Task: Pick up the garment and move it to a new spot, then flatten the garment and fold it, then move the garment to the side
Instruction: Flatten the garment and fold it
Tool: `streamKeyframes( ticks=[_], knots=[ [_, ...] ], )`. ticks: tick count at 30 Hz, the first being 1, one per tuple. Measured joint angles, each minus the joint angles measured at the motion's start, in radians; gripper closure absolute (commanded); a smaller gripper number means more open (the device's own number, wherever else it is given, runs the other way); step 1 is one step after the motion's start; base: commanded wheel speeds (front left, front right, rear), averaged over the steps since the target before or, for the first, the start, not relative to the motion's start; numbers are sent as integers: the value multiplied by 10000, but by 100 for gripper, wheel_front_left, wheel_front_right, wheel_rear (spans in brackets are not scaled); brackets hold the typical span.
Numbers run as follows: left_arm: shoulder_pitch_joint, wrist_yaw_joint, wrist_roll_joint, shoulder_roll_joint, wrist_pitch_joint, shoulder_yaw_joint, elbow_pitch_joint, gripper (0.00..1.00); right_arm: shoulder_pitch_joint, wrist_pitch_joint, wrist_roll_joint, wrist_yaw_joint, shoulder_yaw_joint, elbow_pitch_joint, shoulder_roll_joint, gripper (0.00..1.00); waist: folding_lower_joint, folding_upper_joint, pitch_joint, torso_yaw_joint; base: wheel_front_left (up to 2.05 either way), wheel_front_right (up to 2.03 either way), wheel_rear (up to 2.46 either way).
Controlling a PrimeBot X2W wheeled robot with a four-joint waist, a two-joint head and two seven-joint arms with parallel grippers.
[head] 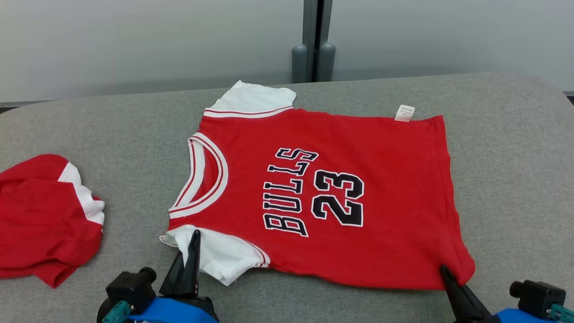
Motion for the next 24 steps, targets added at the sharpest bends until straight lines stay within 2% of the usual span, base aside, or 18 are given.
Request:
streamKeyframes(
  ticks=[12, 24],
  knots=[
    [-1906, -412, 186, 268, 368, -73, 986, 100, -1289, 571, -21, 0, -125, 121, -31, 100, 1, 1, 495, -298, 0, 0, 0],
    [-3752, -826, 272, 368, 414, -136, 2849, 100, -3021, 903, -113, 0, -123, 1151, 48, 100, 0, 1, 1099, -569, 0, 0, 0]
  ],
)
